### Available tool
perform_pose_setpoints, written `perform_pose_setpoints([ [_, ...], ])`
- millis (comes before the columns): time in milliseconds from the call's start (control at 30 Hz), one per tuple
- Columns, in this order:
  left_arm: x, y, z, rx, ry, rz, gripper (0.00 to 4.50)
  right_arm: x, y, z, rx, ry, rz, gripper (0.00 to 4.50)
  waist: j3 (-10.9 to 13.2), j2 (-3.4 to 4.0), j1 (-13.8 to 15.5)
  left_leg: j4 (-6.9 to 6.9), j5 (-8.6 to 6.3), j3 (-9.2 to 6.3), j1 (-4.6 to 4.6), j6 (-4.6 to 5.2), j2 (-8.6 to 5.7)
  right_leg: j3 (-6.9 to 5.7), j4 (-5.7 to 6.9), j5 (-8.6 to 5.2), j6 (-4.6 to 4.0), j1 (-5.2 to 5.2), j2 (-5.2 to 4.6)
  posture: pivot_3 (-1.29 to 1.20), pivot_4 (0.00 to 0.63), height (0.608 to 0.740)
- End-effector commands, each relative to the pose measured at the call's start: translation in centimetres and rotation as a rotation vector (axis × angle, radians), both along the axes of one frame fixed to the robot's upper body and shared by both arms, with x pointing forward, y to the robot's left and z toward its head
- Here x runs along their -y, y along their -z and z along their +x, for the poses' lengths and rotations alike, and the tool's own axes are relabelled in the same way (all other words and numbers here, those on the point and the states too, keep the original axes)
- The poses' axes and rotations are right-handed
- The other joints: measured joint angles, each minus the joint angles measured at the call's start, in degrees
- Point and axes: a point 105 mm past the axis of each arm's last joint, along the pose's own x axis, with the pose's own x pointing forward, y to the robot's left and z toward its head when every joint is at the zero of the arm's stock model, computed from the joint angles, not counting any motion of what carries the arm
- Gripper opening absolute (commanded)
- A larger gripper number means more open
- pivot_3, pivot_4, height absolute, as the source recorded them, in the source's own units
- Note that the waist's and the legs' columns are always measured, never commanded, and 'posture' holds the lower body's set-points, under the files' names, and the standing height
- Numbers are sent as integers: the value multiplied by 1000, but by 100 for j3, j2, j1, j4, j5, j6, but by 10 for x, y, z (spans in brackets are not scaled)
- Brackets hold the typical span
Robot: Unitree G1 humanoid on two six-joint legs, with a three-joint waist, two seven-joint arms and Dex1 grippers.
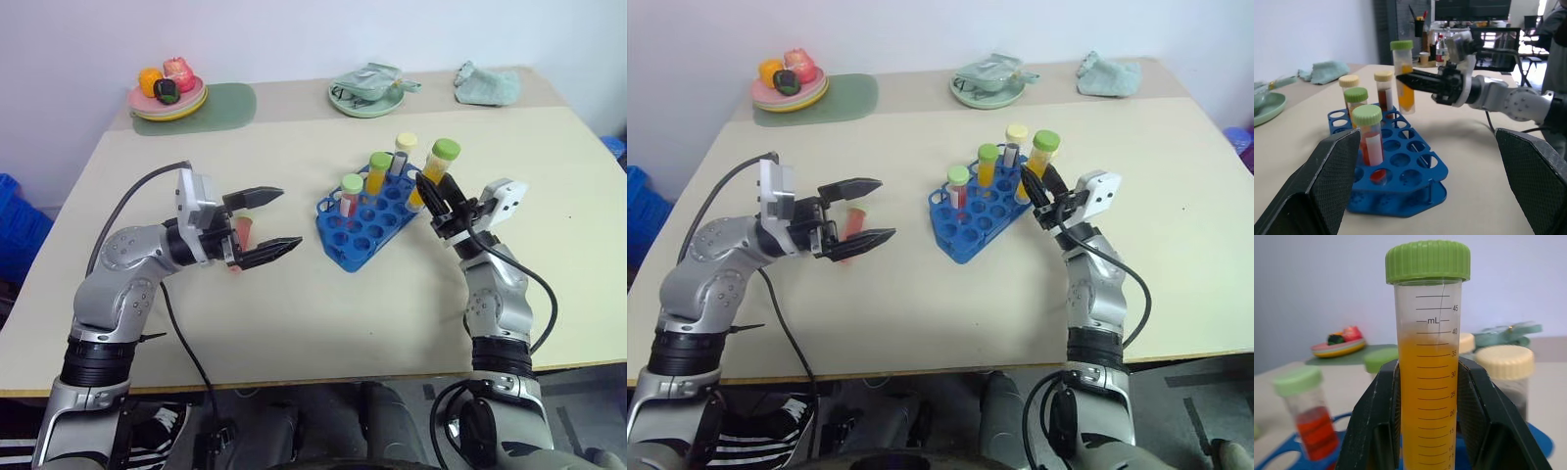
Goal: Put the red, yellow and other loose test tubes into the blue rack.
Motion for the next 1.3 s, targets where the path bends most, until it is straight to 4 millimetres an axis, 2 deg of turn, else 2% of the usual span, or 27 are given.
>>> perform_pose_setpoints([
  [33, -3, -10, -5, 43, -6, 7, 4500, 0, -6, 9, 42, 41, -39, 1274, 0, 0, -2, -1, -1, 1, 0, -2, 2, 0, 0, 0, -1, 0, 1, 0, 150, 740],
  [200, -4, -11, -6, 41, -14, 11, 4500, -4, -7, 12, 48, 10, -17, 1274, 0, 0, 13, 0, -1, 3, -1, -2, 2, 0, -1, 3, -4, 0, 1, 0, 150, 740],
  [500, -5, -12, -5, 47, -16, 12, 4500, -23, 1, 3, 52, -34, -41, 1274, 0, 0, 9, 0, -1, 3, 0, -2, 3, 0, 0, 3, -4, 0, 2, 0, 150, 740],
  [767, -5, -12, -5, 50, -12, 12, 4500, -17, 9, 1, 33, -11, -43, 1274, 0, 0, 11, 0, -1, 2, 0, -2, 2, 0, 0, 3, -4, 1, 2, 0, 150, 740],
  [1300, -5, -14, -6, 58, -12, 18, 4500, -10, 13, 13, 27, 24, -66, 1274, 0, 0, 20, 0, -1, 2, 0, -2, 2, 0, -1, 3, -4, 3, 2, 0, 150, 740],
])
